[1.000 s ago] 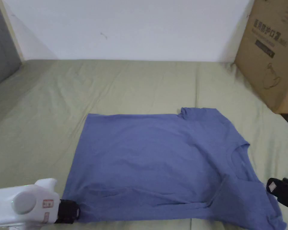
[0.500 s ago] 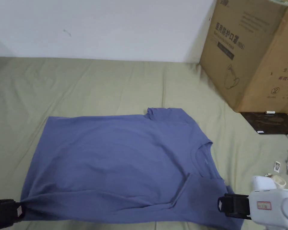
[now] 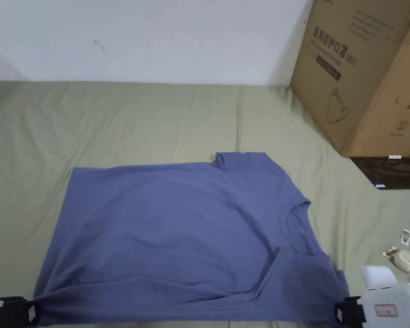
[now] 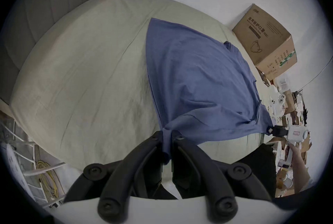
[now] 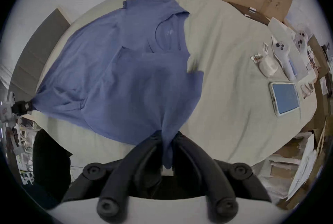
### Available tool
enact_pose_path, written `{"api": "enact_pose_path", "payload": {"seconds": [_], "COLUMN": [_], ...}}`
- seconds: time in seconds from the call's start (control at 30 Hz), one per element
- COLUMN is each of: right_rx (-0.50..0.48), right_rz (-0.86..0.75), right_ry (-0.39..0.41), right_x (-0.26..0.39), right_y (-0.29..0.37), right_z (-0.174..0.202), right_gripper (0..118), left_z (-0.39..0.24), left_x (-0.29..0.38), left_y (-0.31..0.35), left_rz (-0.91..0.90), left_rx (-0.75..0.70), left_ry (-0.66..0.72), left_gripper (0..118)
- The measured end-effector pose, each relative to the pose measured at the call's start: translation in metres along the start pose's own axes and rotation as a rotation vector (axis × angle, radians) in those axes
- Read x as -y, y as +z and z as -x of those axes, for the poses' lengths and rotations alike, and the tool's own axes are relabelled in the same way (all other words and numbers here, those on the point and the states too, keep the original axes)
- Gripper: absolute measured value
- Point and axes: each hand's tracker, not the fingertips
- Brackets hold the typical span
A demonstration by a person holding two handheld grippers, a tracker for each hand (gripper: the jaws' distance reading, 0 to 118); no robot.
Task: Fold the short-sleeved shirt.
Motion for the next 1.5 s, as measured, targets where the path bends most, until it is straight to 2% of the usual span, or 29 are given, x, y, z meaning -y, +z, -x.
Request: {"api": "enact_pose_path", "payload": {"seconds": [0.07, 0.3, 0.47, 0.63, 0.73, 0.83, 0.87, 0.9, 0.93, 0.97, 1.0, 1.03, 1.1, 1.17, 1.23, 1.27, 1.3, 1.33, 1.37, 1.4, 1.43, 1.5], "right_rx": [-0.03, -0.107, -0.134, -0.136, -0.094, -0.04, -0.034, -0.015, 0.007, 0.009, 0.01, 0.02, 0.041, -0.011, -0.019, -0.027, -0.057, -0.081, -0.105, -0.115, -0.122, -0.098], "right_rz": [-0.048, -0.149, -0.194, -0.23, -0.143, -0.094, -0.089, -0.092, -0.107, -0.119, -0.142, -0.166, -0.215, -0.252, -0.245, -0.242, -0.247, -0.273, -0.307, -0.333, -0.355, -0.357], "right_ry": [-0.044, -0.12, -0.121, -0.091, -0.127, -0.112, -0.106, -0.101, -0.098, -0.098, -0.104, -0.107, -0.089, -0.08, -0.08, -0.082, -0.085, -0.095, -0.106, -0.119, -0.127, -0.114], "right_x": [0.0, -0.028, -0.093, -0.182, -0.225, -0.243, -0.243, -0.242, -0.237, -0.23, -0.221, -0.212, -0.189, -0.158, -0.133, -0.12, -0.106, -0.095, -0.085, -0.079, -0.072, -0.063], "right_y": [0.012, 0.038, 0.043, 0.005, -0.039, -0.077, -0.085, -0.089, -0.089, -0.088, -0.084, -0.078, -0.06, -0.041, -0.03, -0.022, -0.013, -0.005, 0.003, 0.01, 0.015, 0.028], "right_z": [-0.003, -0.006, 0.002, 0.01, 0.011, 0.017, 0.02, 0.024, 0.026, 0.028, 0.029, 0.031, 0.035, 0.04, 0.035, 0.037, 0.038, 0.039, 0.04, 0.04, 0.041, 0.056], "right_gripper": [7, 6, 6, 6, 6, 7, 13, 29, 59, 96, 112, 117, 117, 117, 117, 116, 112, 104, 77, 39, 1, 0], "left_z": [0.004, 0.006, 0.007, 0.008, 0.02, 0.024, 0.025, 0.025, 0.025, 0.026, 0.027, 0.028, 0.029, 0.027, 0.02, 0.015, 0.01, 0.005, -0.001, -0.006, -0.01, -0.001], "left_x": [-0.001, -0.024, -0.076, -0.14, -0.171, -0.181, -0.18, -0.178, -0.174, -0.169, -0.164, -0.157, -0.141, -0.121, -0.1, -0.09, -0.081, -0.073, -0.065, -0.061, -0.056, -0.058], "left_y": [0.001, 0.001, -0.002, -0.05, -0.095, -0.126, -0.131, -0.133, -0.133, -0.132, -0.128, -0.122, -0.106, -0.089, -0.07, -0.059, -0.049, -0.039, -0.03, -0.025, -0.021, -0.018], "left_rz": [-0.008, -0.047, -0.108, -0.106, -0.024, 0.016, 0.019, 0.02, 0.013, 0.006, 0.0, -0.015, -0.069, -0.113, -0.146, -0.152, -0.158, -0.176, -0.195, -0.2, -0.194, -0.188], "left_rx": [0.007, 0.049, 0.115, 0.083, 0.071, 0.031, 0.029, 0.015, -0.004, -0.013, -0.016, -0.014, 0.008, 0.005, -0.006, -0.006, -0.005, -0.004, -0.024, -0.037, -0.055, 0.0], "left_ry": [0.019, 0.065, 0.137, 0.199, 0.246, 0.263, 0.264, 0.264, 0.256, 0.245, 0.243, 0.24, 0.227, 0.188, 0.119, 0.068, 0.008, -0.036, -0.079, -0.101, -0.098, -0.042], "left_gripper": [8, 8, 8, 8, 8, 9, 17, 32, 57, 93, 110, 116, 115, 115, 115, 109, 95, 68, 17, 0, 0, 0]}}
